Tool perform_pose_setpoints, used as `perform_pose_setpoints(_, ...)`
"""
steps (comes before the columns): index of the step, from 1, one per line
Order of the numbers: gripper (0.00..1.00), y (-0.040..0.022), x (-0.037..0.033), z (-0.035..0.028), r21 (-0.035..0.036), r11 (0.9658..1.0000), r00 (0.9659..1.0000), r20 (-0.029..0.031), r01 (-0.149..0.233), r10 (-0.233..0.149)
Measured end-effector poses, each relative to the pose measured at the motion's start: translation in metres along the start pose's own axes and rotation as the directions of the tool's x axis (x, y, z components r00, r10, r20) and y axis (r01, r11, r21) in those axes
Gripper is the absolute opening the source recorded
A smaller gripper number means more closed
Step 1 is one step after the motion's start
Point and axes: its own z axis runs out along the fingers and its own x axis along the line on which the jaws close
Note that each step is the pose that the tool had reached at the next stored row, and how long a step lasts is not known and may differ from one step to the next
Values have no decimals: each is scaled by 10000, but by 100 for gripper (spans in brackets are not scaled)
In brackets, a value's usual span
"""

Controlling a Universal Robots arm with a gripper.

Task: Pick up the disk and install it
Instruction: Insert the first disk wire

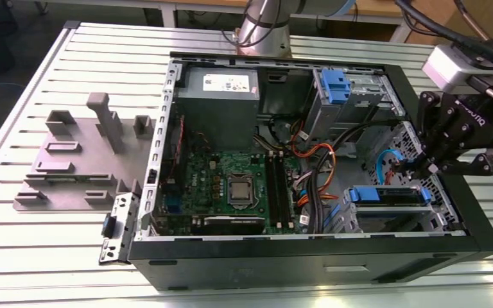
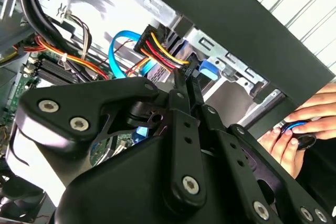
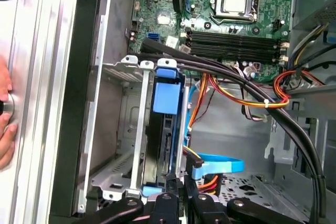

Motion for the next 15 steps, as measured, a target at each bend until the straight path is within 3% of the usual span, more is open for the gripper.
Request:
perform_pose_setpoints(4,16,79,5,15,120,9999,10000,-4,-8,8)
perform_pose_setpoints(8,16,111,14,48,263,9996,10000,-17,-37,38)
perform_pose_setpoints(15,16,151,38,84,390,9992,9999,-27,-100,101)
